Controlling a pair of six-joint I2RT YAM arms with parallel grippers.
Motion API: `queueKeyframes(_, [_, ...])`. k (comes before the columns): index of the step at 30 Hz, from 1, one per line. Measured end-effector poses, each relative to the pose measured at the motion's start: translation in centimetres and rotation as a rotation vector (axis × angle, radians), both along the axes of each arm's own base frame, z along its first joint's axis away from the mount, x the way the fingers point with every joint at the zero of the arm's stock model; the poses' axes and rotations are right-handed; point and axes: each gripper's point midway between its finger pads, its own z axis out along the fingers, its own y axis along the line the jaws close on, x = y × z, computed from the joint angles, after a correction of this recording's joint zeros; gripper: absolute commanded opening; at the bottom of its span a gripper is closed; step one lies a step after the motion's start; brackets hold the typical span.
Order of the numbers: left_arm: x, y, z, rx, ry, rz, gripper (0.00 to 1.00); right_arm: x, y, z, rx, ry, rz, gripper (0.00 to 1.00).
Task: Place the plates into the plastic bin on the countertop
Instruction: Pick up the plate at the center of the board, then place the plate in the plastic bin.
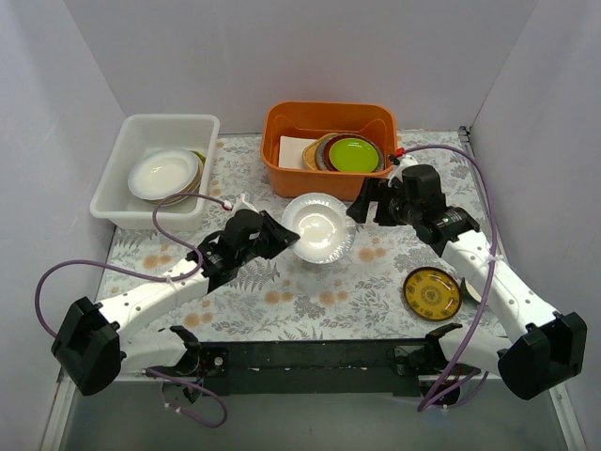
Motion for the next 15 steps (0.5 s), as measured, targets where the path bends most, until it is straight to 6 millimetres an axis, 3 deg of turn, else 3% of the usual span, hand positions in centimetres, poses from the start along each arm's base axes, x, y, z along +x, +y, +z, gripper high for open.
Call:
queueKeyframes(6, [0.9, 0.8, 0.7, 0.058, -0.018, 0.023, 0.00, 0.0, -0.2, 0.4, 0.003, -0.011, -0.009, 0.98])
queueKeyframes(10, [2.5, 1.4, 2.0, 0.070, -0.042, 0.042, 0.00, 0.0, -0.4, 0.7, 0.007, -0.021, -0.018, 0.98])
queueKeyframes(15, [5.4, 4.2, 3.5, 0.057, -0.066, 0.111, 0.00, 0.1, -0.7, 0.8, 0.006, -0.025, -0.026, 0.98])
